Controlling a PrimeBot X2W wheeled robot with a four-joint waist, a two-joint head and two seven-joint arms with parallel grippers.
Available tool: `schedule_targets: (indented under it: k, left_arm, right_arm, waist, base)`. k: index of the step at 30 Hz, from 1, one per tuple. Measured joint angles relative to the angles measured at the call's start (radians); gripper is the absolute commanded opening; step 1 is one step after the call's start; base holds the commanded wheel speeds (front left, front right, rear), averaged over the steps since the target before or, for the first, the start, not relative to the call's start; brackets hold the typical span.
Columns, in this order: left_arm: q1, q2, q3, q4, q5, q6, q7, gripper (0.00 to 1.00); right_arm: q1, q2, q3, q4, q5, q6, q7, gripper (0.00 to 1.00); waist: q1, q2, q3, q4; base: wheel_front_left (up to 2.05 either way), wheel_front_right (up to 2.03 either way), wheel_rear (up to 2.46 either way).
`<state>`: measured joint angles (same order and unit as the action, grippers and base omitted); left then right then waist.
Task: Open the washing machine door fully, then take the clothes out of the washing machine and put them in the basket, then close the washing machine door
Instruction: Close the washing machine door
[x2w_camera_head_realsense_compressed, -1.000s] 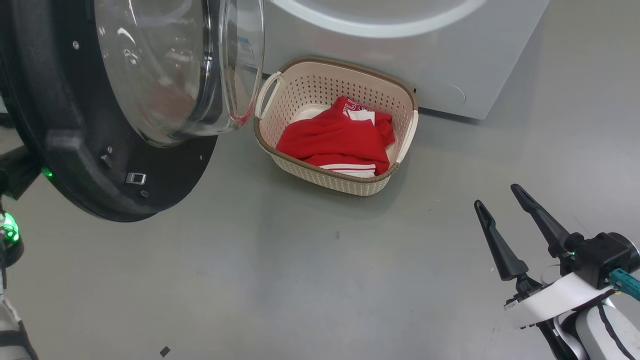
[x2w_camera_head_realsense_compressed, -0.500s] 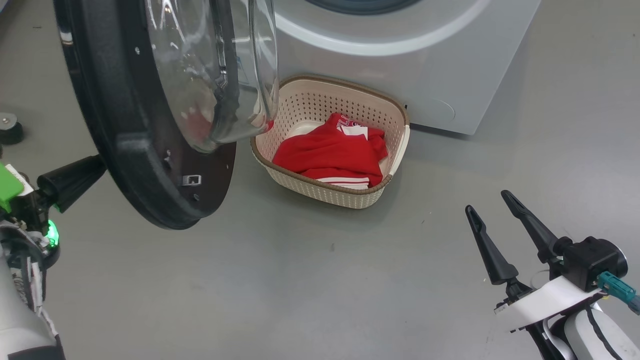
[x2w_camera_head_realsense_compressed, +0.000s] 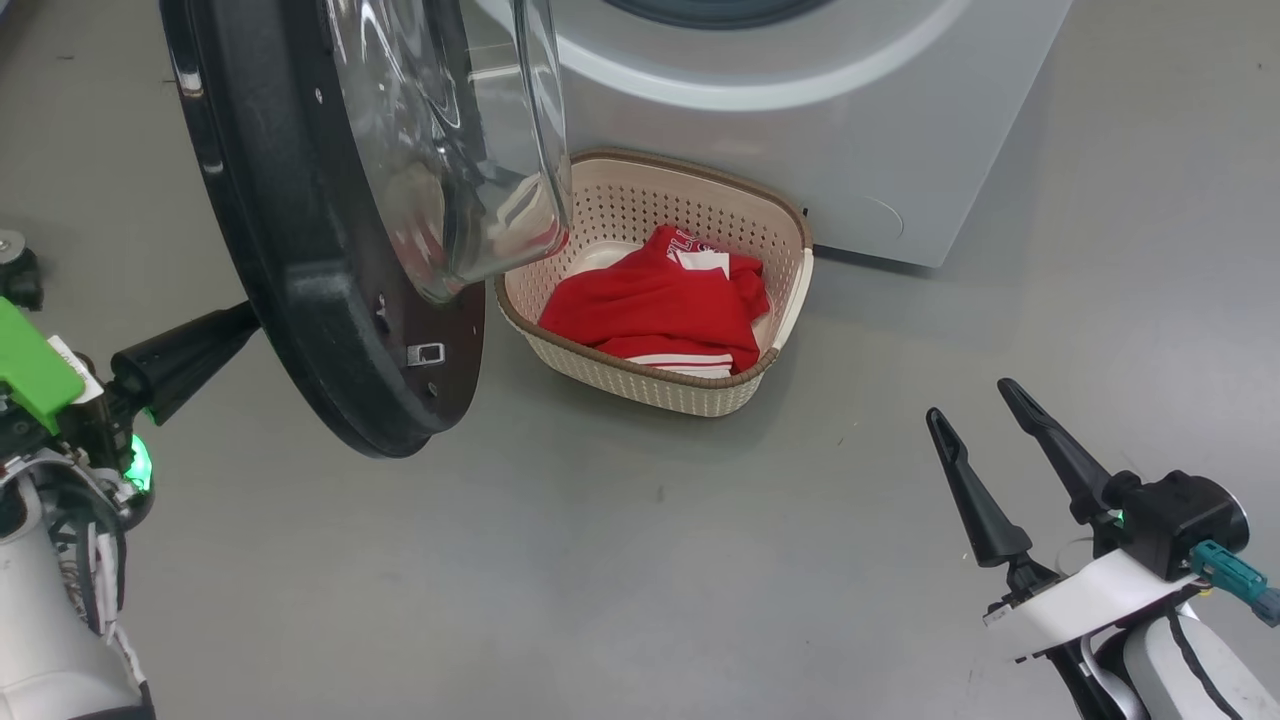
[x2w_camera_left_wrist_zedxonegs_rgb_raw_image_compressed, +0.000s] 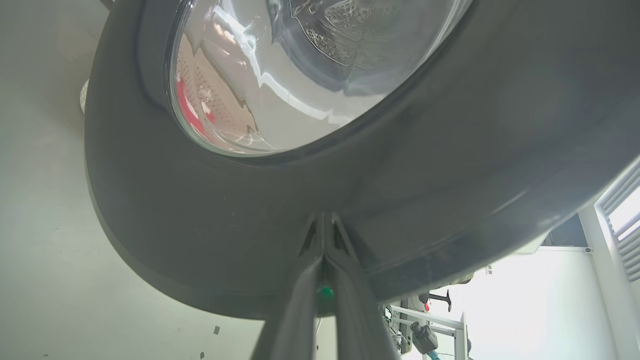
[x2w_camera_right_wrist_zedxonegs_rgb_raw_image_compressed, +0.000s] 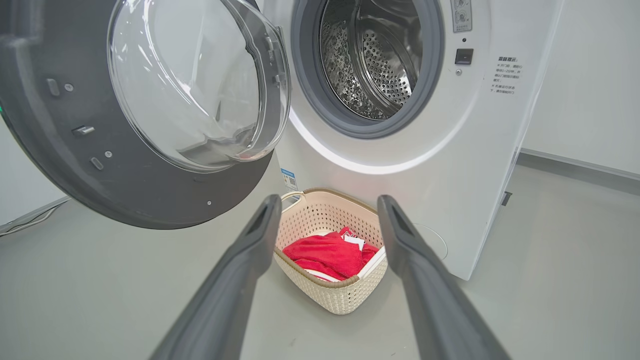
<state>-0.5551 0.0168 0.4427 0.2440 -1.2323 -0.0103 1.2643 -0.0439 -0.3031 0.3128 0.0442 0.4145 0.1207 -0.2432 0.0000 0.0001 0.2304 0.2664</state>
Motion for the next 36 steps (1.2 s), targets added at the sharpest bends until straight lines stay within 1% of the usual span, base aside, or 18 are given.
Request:
schedule_targets:
  k: [6,9,13,14,15,17,23,25,30,32,36]
  left_arm:
    - [0.017,-0.001,-0.021,-0.018,-0.012,-0.006,-0.016,0.0]
    - [0.031,-0.001,-0.036,-0.029,-0.013,-0.021,-0.027,0.0]
    - [0.056,-0.001,-0.048,-0.037,0.002,-0.037,-0.069,0.0]
    - [0.073,-0.001,-0.063,-0.054,0.038,-0.061,-0.09,0.0]
    - [0.082,-0.001,-0.072,-0.063,0.05,-0.071,-0.098,0.0]
    - [0.1,-0.002,-0.087,-0.078,0.081,-0.084,-0.122,0.0]
    - [0.164,-0.002,-0.092,-0.124,0.171,-0.11,-0.213,0.0]
    - [0.19,-0.001,-0.093,-0.141,0.208,-0.11,-0.251,0.0]
    - [0.256,0.038,-0.124,-0.204,0.327,-0.118,-0.355,0.0]
    - [0.28,0.045,-0.131,-0.235,0.367,-0.118,-0.412,0.0]
    - [0.315,0.094,-0.227,-0.346,0.447,-0.118,-0.516,0.0]
  right_arm:
    - [-0.009,0.003,-0.005,0.008,0.0,0.0,0.0,1.0]
    - [-0.009,0.005,-0.006,0.014,0.0,0.0,0.0,1.0]
    - [-0.009,0.012,-0.01,0.029,0.0,0.0,-0.001,1.0]
    - [-0.009,0.015,-0.016,0.03,0.001,-0.002,-0.001,1.0]
    - [-0.009,0.016,-0.019,0.031,0.005,-0.009,-0.002,1.0]
    - [-0.007,0.018,-0.026,0.035,0.007,-0.01,-0.002,1.0]
    - [0.003,0.026,-0.032,0.051,0.013,-0.01,-0.006,1.0]
    - [0.01,0.031,-0.032,0.055,0.014,-0.01,-0.006,1.0]
    - [0.013,0.046,-0.033,0.061,0.015,-0.011,-0.006,1.0]
    - [0.014,0.05,-0.033,0.062,0.015,-0.011,-0.007,1.0]
    - [0.016,0.054,-0.033,0.063,0.015,-0.011,-0.009,1.0]
  waist:
    - [0.0,0.0,-0.001,-0.008]
    - [0.0,0.0,-0.003,-0.012]
    - [0.0,0.0,-0.012,-0.014]
    - [0.0,0.0,-0.018,-0.013]
    - [0.0,0.0,-0.02,-0.012]
    - [0.0,0.0,-0.025,-0.007]
    - [0.0,0.0,-0.043,0.01]
    - [0.0,0.0,-0.051,0.015]
    - [0.0,0.0,-0.072,0.025]
    - [0.0,0.0,-0.08,0.029]
    - [0.0,0.0,-0.09,0.037]
  base:
    - [0.0,0.0,0.0]
    - [0.0,0.0,0.0]
    - [0.0,0.0,0.0]
    - [0.0,0.0,0.0]
    - [0.0,0.0,0.0]
    - [0.0,0.0,0.0]
    - [0.0,0.0,0.0]
    - [0.0,0.0,0.0]
    - [0.0,0.0,0.0]
    - [0.0,0.0,0.0]
    - [0.0,0.0,0.0]
